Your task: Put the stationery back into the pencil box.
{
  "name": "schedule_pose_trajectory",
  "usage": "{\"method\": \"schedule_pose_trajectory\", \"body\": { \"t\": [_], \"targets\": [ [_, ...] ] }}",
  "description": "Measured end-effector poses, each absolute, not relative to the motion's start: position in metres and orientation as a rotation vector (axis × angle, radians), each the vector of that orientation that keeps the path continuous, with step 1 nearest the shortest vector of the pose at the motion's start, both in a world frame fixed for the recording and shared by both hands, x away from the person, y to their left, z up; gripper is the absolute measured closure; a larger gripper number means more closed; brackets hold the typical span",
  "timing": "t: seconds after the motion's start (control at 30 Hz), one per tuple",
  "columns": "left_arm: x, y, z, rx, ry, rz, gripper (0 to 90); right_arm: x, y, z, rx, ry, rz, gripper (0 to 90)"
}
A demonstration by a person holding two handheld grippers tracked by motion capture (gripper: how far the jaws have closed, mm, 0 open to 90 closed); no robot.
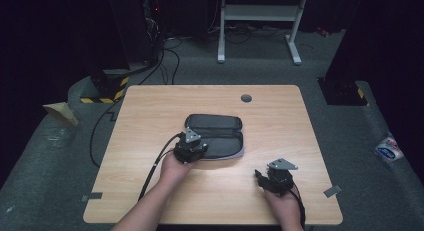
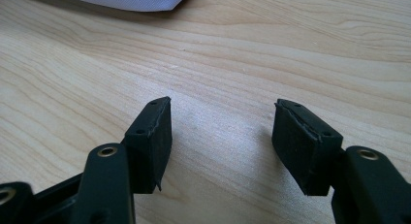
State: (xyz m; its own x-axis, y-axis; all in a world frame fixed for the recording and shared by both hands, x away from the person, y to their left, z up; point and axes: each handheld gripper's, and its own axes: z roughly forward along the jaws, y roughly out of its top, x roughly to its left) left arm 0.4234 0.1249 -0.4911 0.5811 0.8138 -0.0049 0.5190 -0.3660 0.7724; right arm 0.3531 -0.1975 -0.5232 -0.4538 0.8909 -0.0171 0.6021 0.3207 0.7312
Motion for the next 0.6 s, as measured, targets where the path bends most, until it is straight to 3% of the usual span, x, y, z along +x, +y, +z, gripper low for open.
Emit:
{"method": "schedule_pose_trajectory", "body": {
  "t": [0.37, 0.6],
  "targets": [
    [0.416, 0.146, -0.483, 1.992, 1.056, 0.482, 49.4, 0.353, -0.198, -0.523, 1.316, 2.175, 0.931, 39.5],
    [0.41, 0.17, -0.482, 1.959, 1.066, 0.456, 36.7, 0.353, -0.197, -0.523, 1.316, 2.174, 0.93, 39.5]
  ]
}}
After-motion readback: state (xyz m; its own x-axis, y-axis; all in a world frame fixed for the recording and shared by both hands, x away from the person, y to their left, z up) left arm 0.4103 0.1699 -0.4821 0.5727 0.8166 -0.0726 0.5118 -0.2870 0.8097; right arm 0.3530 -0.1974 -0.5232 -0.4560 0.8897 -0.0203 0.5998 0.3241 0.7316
